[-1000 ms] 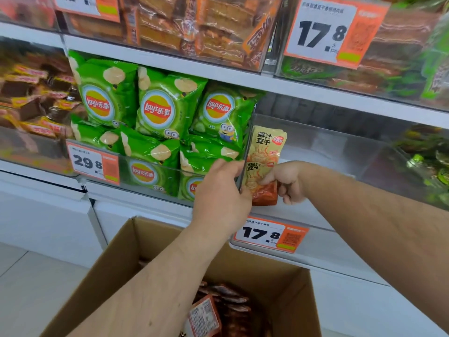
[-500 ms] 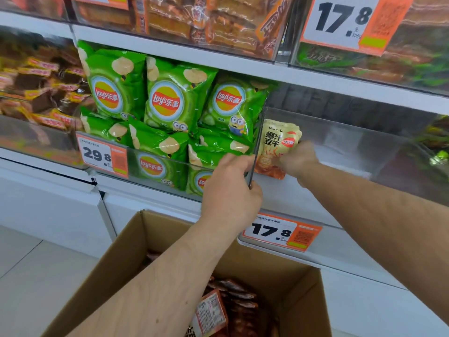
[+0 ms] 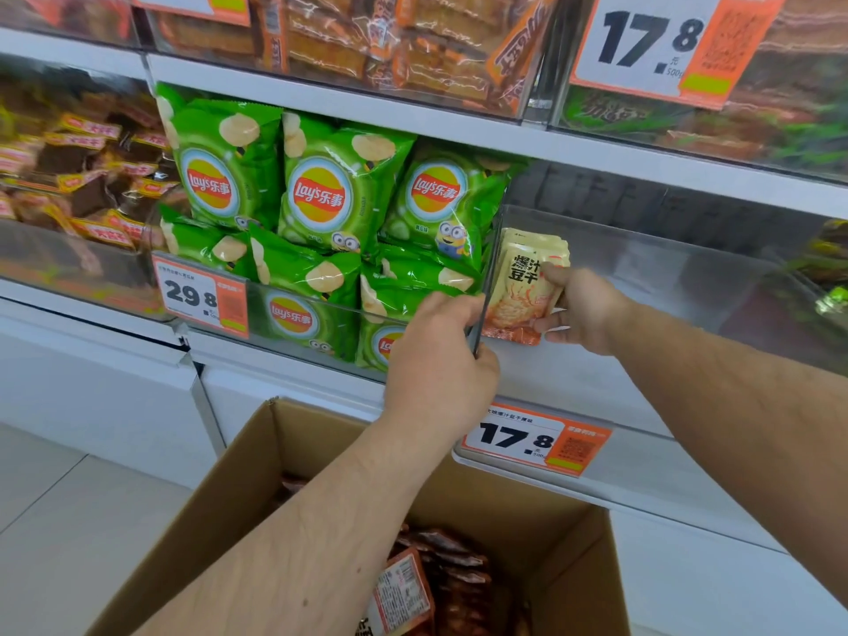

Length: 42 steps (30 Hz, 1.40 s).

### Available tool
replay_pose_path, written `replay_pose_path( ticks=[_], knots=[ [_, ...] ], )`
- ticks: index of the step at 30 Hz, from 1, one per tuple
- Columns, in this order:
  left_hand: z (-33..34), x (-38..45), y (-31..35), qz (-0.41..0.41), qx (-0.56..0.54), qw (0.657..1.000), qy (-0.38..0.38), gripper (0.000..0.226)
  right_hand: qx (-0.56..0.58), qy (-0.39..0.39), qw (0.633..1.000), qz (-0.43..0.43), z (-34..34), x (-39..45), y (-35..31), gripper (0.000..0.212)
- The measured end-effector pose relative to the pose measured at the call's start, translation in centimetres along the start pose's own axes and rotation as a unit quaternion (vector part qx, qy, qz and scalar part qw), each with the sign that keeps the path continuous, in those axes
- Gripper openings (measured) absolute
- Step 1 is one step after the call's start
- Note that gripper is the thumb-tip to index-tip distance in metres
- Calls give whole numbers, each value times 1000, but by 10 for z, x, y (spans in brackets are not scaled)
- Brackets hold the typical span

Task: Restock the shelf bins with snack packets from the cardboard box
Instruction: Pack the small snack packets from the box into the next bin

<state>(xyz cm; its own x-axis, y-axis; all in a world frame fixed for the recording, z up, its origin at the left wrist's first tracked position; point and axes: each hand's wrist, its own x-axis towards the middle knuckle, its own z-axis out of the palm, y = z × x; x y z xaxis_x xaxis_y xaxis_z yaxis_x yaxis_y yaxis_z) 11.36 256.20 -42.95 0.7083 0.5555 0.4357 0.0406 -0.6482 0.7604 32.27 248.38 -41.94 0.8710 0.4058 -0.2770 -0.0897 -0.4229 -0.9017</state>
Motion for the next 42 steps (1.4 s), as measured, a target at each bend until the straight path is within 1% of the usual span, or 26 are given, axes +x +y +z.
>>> replay_pose_path(
  ticks=[3,8,11,16,18,20,22,23,24,25,26,27,28,29,30,31,33,34,35,36,37,38,39,40,41,42],
  knots=[
    [0,0,0,-3,1,1000,0,41,-41,13,999,-21,4,4,4,43],
    [0,-1,1,-5,3,1000,-3,41,-65,29,997,-38,11,8,5,52],
    [1,-1,-1,-6,6,1000,-1,42,-62,21,997,-38,10,7,5,50],
    [3,-2,-2,2,2,1000,6,43,-68,6,997,-34,7,1,2,40],
    [3,-3,-3,5,-4,1000,11,39,-69,5,997,-30,6,-6,-1,39],
    [2,-3,-3,5,-14,1000,12,34,-74,20,997,-31,3,-15,-3,44],
    [0,-6,-3,-1,-37,999,7,35,-120,60,990,-47,1,-31,-5,49],
    [-3,-9,-4,-6,-57,998,11,36,-164,97,979,-73,-1,-39,-6,57],
    [-6,-14,-6,-12,-79,997,23,37,-222,146,957,-119,-3,-47,-5,58],
    [-10,-21,-8,-16,-98,994,42,34,-277,198,922,-187,-4,-58,-4,50],
    [-14,-29,-12,-16,-109,992,64,26,-310,241,880,-269,-3,-71,-2,36],
    [-18,-39,-18,-18,-113,990,81,18,-317,268,840,-348,0,-88,1,23],
    [-20,-49,-24,-29,-114,989,87,12,-305,280,808,-420,6,-106,5,15],
    [-22,-60,-32,-47,-114,989,82,9,-286,280,779,-482,15,-126,10,12],
    [-22,-72,-42,-69,-110,989,68,8,-270,263,760,-530,25,-144,18,11],
    [-22,-83,-54,-91,-98,990,46,8,-252,233,752,-563,38,-162,28,11],
    [-19,-105,-77,-128,-54,990,-14,10,-236,160,764,-579,62,-191,56,12],
    [-17,-115,-87,-139,-33,989,-41,12,-251,132,775,-564,74,-202,69,12],
    [-14,-125,-96,-152,-18,986,-64,14,-293,105,793,-523,85,-208,85,11],
    [-12,-134,-103,-168,-6,982,-85,16,-359,65,818,-444,96,-209,101,10],
    [-8,-142,-111,-187,8,977,-106,17,-430,13,841,-330,106,-205,120,10],
    [-4,-149,-116,-203,22,971,-126,18,-477,-41,854,-202,115,-200,138,10],
    [-1,-156,-122,-216,30,965,-143,18,-494,-91,859,-98,124,-193,157,12],
    [2,-162,-127,-226,31,960,-163,18,-488,-138,862,-27,132,-188,174,15],
    [3,-166,-131,-235,32,954,-183,18,-481,-183,857,20,139,-184,195,18],
    [3,-169,-135,-244,34,948,-203,16,-481,-221,847,49,145,-181,213,22]
  ],
)
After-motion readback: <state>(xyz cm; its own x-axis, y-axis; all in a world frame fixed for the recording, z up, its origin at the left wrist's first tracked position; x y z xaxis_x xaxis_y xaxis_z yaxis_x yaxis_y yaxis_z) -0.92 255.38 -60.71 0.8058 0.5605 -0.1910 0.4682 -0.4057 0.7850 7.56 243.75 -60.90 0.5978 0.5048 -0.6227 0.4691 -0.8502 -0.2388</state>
